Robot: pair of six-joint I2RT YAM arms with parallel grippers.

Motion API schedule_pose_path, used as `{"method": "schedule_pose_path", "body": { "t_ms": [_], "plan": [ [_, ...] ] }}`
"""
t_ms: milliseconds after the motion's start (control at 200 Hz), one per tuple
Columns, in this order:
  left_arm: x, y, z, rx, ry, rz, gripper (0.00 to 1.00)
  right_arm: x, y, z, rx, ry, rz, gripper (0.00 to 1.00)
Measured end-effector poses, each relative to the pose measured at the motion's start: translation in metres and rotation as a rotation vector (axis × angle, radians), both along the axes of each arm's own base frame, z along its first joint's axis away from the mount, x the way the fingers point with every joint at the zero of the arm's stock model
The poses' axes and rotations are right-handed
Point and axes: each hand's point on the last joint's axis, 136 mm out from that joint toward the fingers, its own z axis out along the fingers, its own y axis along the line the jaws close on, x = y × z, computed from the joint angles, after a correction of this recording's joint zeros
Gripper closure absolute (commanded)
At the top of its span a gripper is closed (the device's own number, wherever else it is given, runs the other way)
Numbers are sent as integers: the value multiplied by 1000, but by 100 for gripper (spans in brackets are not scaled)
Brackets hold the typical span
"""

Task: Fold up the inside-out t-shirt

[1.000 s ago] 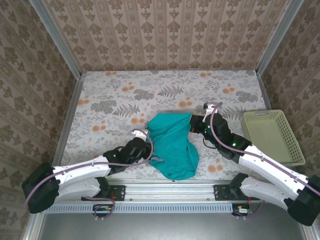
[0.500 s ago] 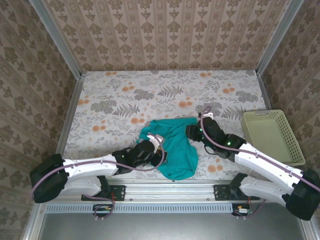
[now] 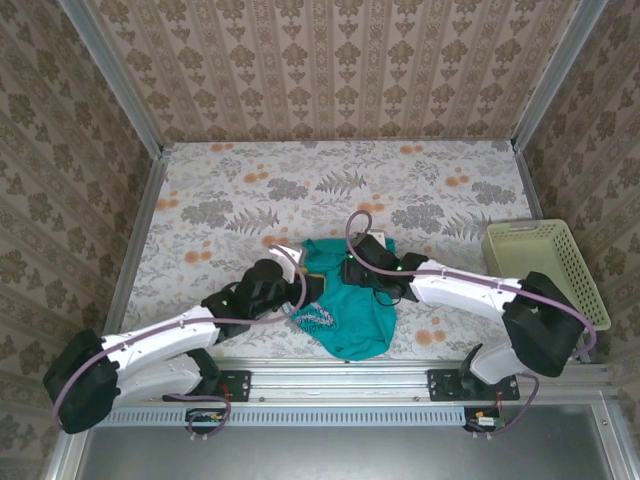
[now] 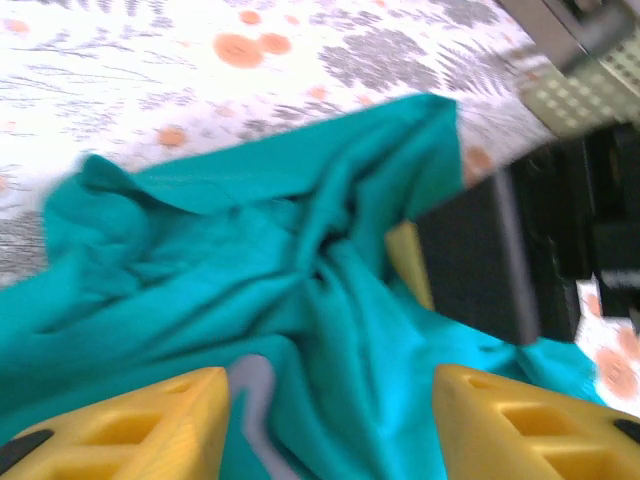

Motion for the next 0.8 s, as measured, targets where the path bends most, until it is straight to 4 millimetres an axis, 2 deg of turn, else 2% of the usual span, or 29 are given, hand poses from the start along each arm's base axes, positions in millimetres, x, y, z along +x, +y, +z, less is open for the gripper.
{"method": "schedule_pose_path", "body": {
  "t_ms": [65, 155, 265, 450, 580, 740, 800],
  "plan": [
    [10, 2, -4, 22, 30, 28, 39, -1, -2, -3, 9, 11, -15, 69],
    [20, -10, -4, 58, 66, 22, 38, -7, -7, -6, 18, 12, -33, 87],
    [31, -27, -9, 88, 105, 10, 36, -26, -17, -12, 3, 8, -26, 99],
    [38, -36, -42, 184, 208, 22, 33, -51, -47, -23, -4, -15, -48, 100],
    [43, -41, -58, 228, 258, 29, 34, -57, -56, -31, -14, -25, -51, 100],
    [54, -55, -67, 257, 295, 25, 48, -58, -58, -33, -13, -32, -67, 100],
    [55, -59, -71, 261, 308, 21, 57, -56, -59, -33, -16, -41, -78, 100]
  ]
}}
